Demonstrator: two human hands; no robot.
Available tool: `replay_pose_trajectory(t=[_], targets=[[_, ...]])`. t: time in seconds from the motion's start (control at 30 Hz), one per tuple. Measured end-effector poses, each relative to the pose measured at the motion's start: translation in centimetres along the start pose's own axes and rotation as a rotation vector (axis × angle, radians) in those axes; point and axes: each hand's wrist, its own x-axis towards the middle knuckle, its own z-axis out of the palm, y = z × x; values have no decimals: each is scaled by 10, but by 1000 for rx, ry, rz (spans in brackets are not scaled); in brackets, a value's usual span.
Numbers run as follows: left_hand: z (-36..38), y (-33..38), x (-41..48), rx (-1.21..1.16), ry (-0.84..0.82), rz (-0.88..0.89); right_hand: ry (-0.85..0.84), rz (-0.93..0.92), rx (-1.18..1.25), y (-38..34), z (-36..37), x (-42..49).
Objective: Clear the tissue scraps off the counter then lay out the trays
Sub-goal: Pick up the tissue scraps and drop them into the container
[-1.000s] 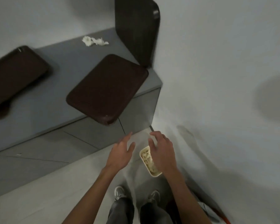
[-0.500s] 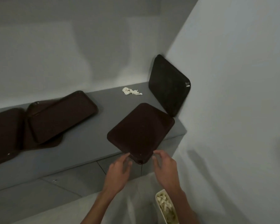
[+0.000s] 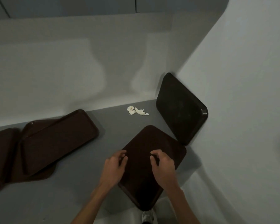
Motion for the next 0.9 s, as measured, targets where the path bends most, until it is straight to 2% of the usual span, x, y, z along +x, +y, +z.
replay_pose_trajectory(t=[0.37,0.73,0.9], targets=[[36,6,189,94,32,-33,-90,-81,-84,25,18,212],[62,-22,304,275,-33,-32,-172,-199,-326,34,73,356],[79,-22,344,350,-86,-2,-278,-304,-492,23,103,396]])
